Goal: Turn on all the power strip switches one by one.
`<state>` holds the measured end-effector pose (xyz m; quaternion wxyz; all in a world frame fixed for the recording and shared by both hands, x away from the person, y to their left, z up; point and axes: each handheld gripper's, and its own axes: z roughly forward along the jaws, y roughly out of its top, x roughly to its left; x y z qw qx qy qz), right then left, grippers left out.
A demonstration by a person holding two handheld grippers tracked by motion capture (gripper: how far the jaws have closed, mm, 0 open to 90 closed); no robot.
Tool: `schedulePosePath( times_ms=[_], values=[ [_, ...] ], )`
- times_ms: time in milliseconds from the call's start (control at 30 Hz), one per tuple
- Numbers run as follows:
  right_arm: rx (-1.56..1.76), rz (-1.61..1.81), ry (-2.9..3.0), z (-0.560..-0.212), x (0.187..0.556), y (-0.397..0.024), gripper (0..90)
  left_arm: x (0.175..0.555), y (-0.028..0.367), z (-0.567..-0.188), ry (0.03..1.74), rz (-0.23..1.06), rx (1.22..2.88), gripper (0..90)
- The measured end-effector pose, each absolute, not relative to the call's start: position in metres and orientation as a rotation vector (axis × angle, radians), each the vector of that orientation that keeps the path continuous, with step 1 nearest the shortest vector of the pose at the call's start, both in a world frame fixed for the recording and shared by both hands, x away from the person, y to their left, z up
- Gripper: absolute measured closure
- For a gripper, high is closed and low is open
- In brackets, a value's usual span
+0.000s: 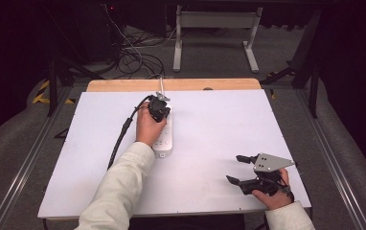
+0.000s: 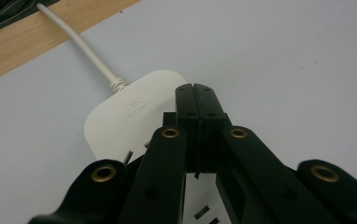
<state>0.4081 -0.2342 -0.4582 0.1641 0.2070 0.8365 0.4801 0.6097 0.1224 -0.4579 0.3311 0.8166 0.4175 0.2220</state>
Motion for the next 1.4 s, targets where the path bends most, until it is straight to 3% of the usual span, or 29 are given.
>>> schedulePosePath(
  times_ms=[400,567,933,1067,1267,1300,1333,1400],
  values=[
    [0.591,1.367,2.386,-0.458,0.408,-0.234,23.8,0.611,0.122,-0.46,1.111,0.522,2.115,90.0],
    [0.591,1.363,2.389,-0.459,0.408,-0.234,23.8,0.607,0.113,-0.461,1.089,0.643,2.155,90.0],
    [0.591,1.365,2.385,-0.459,0.406,-0.235,23.8,0.61,0.126,-0.465,1.136,0.528,2.05,90.0],
    [0.595,1.364,2.383,-0.459,0.407,-0.236,23.7,0.608,0.12,-0.459,1.128,0.565,2.113,90.0],
    [0.606,1.363,2.38,-0.459,0.407,-0.236,23.4,0.598,0.126,-0.441,1.084,0.555,2.058,89.5],
    [0.607,1.363,2.378,-0.459,0.407,-0.235,23.3,0.595,0.127,-0.436,1.071,0.545,2.039,88.8],
    [0.607,1.362,2.377,-0.459,0.407,-0.235,23.3,0.592,0.129,-0.431,1.064,0.546,2.022,75.0],
    [0.608,1.361,2.374,-0.458,0.407,-0.235,23.2,0.585,0.131,-0.424,1.04,0.564,2.02,72.7]
  ],
)
